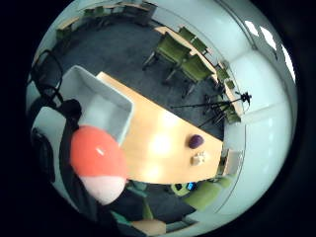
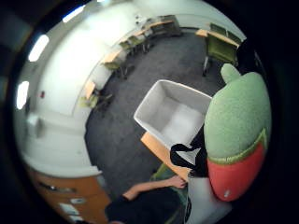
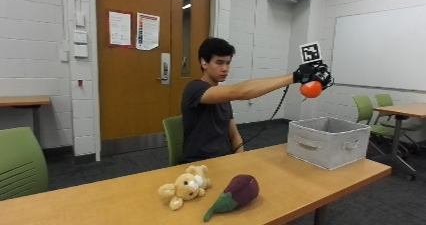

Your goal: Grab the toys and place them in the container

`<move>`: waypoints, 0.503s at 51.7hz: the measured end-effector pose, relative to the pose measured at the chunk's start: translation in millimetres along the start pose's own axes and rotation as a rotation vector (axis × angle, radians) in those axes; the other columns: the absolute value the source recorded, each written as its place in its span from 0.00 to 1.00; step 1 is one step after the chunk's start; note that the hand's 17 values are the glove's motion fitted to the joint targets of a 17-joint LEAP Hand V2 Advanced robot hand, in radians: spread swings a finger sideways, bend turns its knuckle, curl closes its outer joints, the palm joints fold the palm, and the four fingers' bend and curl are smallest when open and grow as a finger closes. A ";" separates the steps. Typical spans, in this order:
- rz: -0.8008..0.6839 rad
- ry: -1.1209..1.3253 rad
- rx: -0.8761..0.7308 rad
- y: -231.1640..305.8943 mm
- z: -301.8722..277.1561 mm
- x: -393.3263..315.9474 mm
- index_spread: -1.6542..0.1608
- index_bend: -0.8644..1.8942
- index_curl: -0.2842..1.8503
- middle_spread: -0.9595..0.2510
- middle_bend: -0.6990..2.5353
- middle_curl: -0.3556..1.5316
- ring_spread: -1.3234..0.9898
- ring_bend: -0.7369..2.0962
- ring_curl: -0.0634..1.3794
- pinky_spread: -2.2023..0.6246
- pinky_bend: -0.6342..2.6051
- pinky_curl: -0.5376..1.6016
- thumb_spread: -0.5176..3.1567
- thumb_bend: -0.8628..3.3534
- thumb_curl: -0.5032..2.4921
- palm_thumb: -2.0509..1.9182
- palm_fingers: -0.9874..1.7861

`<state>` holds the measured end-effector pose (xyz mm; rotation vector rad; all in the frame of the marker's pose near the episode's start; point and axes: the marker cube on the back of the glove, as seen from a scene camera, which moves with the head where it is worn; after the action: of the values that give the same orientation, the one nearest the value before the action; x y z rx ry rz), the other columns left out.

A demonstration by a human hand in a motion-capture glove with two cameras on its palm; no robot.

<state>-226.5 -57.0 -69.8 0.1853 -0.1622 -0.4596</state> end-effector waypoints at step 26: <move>-0.052 0.027 -0.114 -26.7 59.8 51.9 0.65 0.30 0.65 0.62 0.35 0.53 0.46 0.53 0.37 0.68 0.48 0.47 0.39 0.17 0.40 0.51 0.24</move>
<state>-203.7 -112.4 -11.6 0.0836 -0.1042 -0.5163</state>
